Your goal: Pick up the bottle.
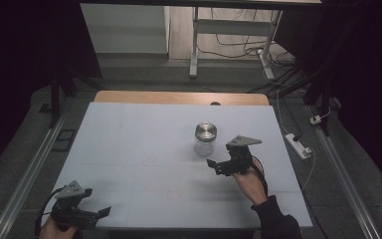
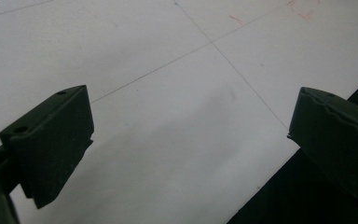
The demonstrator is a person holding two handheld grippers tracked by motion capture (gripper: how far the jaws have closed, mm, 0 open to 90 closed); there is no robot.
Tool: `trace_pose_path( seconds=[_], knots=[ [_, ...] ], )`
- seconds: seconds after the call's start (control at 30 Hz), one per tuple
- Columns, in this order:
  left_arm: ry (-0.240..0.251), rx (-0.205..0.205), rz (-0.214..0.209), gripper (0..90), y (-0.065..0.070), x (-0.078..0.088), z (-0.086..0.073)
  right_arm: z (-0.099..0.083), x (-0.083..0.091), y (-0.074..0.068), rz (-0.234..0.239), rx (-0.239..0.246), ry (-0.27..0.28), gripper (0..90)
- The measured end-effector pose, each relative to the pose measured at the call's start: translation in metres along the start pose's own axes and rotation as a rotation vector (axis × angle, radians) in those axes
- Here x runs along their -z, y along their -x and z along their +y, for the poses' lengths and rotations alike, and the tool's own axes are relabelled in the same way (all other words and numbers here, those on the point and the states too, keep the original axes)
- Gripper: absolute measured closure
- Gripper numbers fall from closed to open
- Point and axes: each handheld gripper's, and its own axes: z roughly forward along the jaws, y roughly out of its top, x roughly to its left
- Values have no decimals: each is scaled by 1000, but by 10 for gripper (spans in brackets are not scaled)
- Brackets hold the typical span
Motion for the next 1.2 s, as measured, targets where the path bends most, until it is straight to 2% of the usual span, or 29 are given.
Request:
trace_pose_path(
  seconds=[0.1,0.27,0.63,0.8,1.2],
  knots=[
    [1,2,-2,6,0,0,0,3,-7,4,-14,-7,-29,0],
    [0,3,-4,6,-1,0,0,7,-16,9,-20,-35,-21,0],
    [-2,5,-8,6,-1,0,0,19,-42,20,-31,-49,-37,0],
    [-2,6,-11,5,-1,0,0,25,-55,20,-39,-11,-56,0],
    [-7,3,-10,6,-1,-1,0,29,-75,22,-51,-6,-74,0]
  ],
)
